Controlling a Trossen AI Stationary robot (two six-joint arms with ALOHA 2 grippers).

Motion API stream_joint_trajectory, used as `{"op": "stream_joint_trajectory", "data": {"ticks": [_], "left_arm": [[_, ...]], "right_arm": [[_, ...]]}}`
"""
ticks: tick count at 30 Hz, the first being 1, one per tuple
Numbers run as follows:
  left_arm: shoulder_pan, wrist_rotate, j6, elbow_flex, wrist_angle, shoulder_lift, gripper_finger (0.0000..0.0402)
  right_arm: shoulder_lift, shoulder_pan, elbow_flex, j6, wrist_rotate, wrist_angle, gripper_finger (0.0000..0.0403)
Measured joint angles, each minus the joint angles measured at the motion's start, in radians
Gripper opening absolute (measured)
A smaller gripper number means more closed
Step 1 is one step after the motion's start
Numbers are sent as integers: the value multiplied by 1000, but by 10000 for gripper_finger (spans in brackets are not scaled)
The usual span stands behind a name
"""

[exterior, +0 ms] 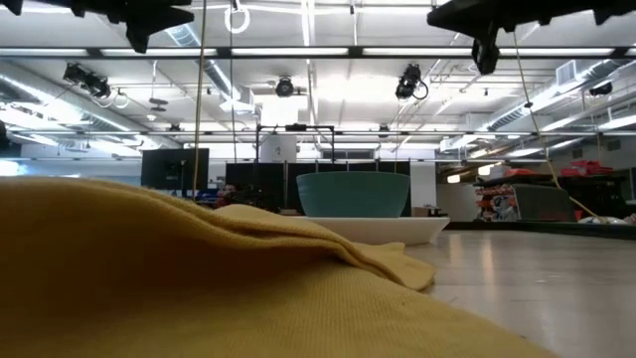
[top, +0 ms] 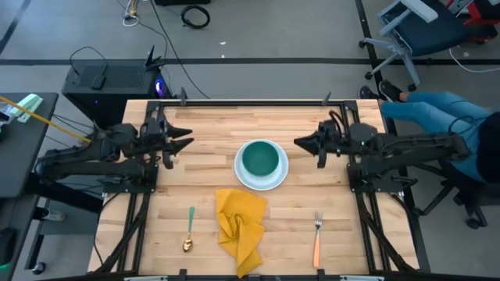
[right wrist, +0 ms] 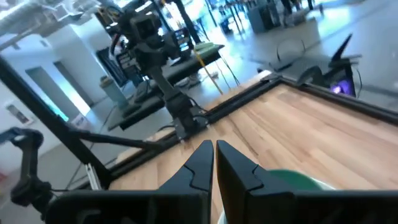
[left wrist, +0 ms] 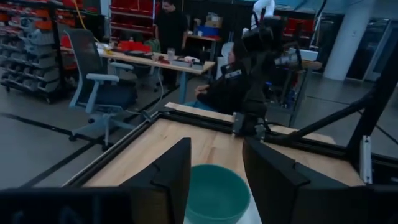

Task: Set table place
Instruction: Stack the green bowl on top of the white plate

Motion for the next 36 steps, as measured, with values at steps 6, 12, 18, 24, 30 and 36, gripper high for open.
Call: {"op": "stream_joint_trajectory", "data": {"ticks": [6,12,18,24,30,36], "left_arm": [[-1,-5,7,-35,5,-17,144],[0,-5,7,-35,2,-17,139],[0,-5,2,-35,2,-17,145],[0,-5,-3,-35,2,-17,151],[0,-5,-4,-35,2,-17,143],[0,-5,-4,-35,2,-17,137]], "right_arm": [[46,-60,202,173,-77,-377,28],[106,38,288,503,-83,-735,28],[197,282,283,899,-92,-882,28],[337,549,283,1215,-81,-877,28],[496,724,283,1457,-54,-877,31],[583,796,283,1579,-114,-876,57]]}}
